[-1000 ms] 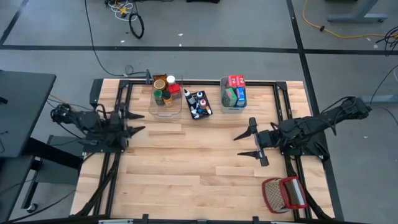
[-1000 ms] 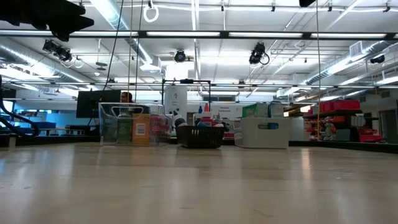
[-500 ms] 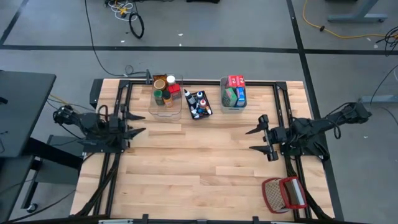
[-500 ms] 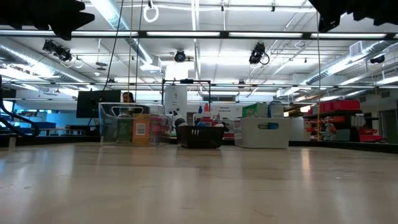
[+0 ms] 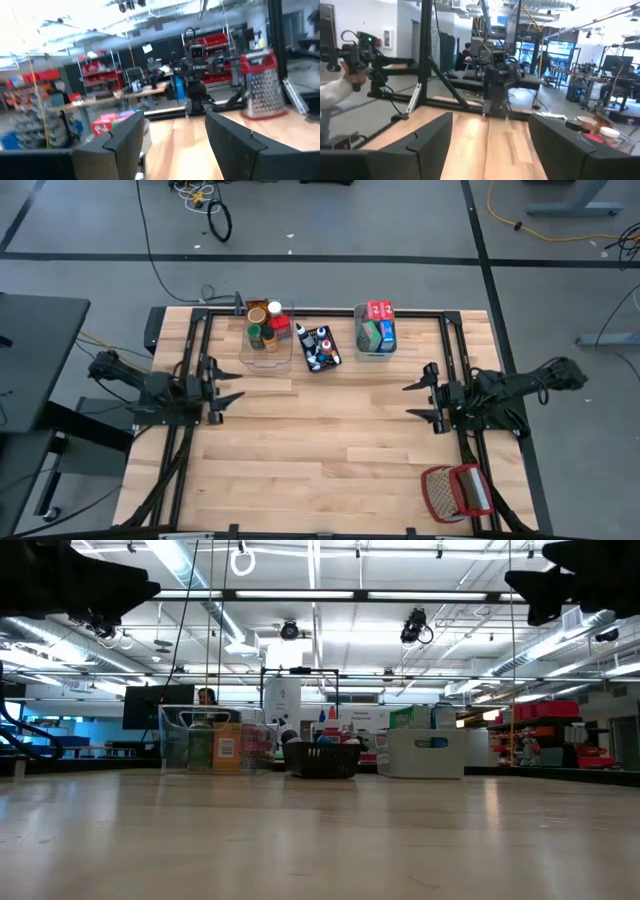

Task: Pick & Place Kitchen Items
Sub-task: Return to Home Position

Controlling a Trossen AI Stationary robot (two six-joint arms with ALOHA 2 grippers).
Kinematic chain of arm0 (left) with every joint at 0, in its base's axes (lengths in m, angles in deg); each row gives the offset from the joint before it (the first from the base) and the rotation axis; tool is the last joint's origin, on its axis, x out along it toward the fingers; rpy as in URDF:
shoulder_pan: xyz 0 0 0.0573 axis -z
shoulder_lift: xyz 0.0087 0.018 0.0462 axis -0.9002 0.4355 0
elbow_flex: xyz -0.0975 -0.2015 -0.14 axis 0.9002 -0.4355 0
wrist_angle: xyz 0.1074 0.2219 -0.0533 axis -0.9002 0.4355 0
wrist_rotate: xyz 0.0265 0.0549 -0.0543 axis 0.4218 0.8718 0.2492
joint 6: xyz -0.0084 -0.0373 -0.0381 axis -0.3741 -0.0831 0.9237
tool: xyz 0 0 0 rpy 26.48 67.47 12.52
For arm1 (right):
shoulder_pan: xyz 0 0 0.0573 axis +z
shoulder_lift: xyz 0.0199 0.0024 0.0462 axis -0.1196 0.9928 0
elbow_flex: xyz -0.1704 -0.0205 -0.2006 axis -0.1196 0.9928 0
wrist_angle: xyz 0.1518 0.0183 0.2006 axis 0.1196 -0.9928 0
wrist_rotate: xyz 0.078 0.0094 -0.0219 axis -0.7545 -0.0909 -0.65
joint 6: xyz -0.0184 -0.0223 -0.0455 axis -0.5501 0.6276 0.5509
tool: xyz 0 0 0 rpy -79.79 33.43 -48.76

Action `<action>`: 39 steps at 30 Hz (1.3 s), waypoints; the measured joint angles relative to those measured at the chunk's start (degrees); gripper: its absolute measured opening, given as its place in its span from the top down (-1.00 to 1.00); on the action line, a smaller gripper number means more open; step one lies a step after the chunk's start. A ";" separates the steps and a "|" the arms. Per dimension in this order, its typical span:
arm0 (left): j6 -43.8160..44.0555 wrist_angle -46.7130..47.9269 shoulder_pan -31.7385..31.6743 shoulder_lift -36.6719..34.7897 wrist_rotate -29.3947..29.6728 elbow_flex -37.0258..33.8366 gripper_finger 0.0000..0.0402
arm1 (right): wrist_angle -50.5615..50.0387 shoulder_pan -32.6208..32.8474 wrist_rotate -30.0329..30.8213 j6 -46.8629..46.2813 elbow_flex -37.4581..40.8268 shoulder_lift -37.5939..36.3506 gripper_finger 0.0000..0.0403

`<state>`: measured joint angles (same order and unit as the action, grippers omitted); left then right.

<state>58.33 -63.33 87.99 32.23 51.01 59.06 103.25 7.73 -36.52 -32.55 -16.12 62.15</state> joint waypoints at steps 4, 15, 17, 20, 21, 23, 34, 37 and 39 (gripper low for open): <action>-0.58 -0.35 -1.91 0.07 0.17 -0.56 -0.10 | -2.53 -0.55 -0.69 2.66 -0.01 -2.79 -0.36; -0.33 4.28 -13.36 0.11 -8.71 -0.60 -0.10 | -7.00 -0.55 -1.95 4.07 -0.01 -5.75 -0.36; 0.62 5.75 -16.04 0.11 -9.18 -0.60 -0.10 | -7.03 -0.55 -2.07 3.88 -0.01 -5.75 -0.36; 4.07 8.47 -19.12 0.11 -10.77 -0.62 -0.10 | -7.05 -0.55 -4.22 2.97 0.19 -5.75 -0.36; 5.38 8.94 -19.74 0.11 -11.73 -0.62 -0.10 | -6.75 -0.55 -5.85 2.91 0.75 -5.79 -0.36; 7.37 9.04 -20.51 0.15 -13.60 -0.62 -0.10 | -4.48 -0.53 -8.12 2.56 3.04 -5.75 -0.36; 4.69 9.16 -20.65 0.15 -14.80 -0.65 -0.11 | -7.01 -0.60 3.08 -3.67 4.69 -5.71 -0.36; 4.83 9.16 -20.65 0.15 -14.79 -0.65 -0.11 | -12.35 -0.60 8.72 -6.04 4.69 -5.66 -0.36; 4.60 9.14 -20.65 0.15 -14.78 -0.65 -0.11 | -11.59 -0.66 9.58 -7.65 4.70 -4.93 -0.36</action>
<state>62.93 -54.19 67.34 32.39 36.23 58.41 91.67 7.06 -26.93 -40.19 -11.41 57.22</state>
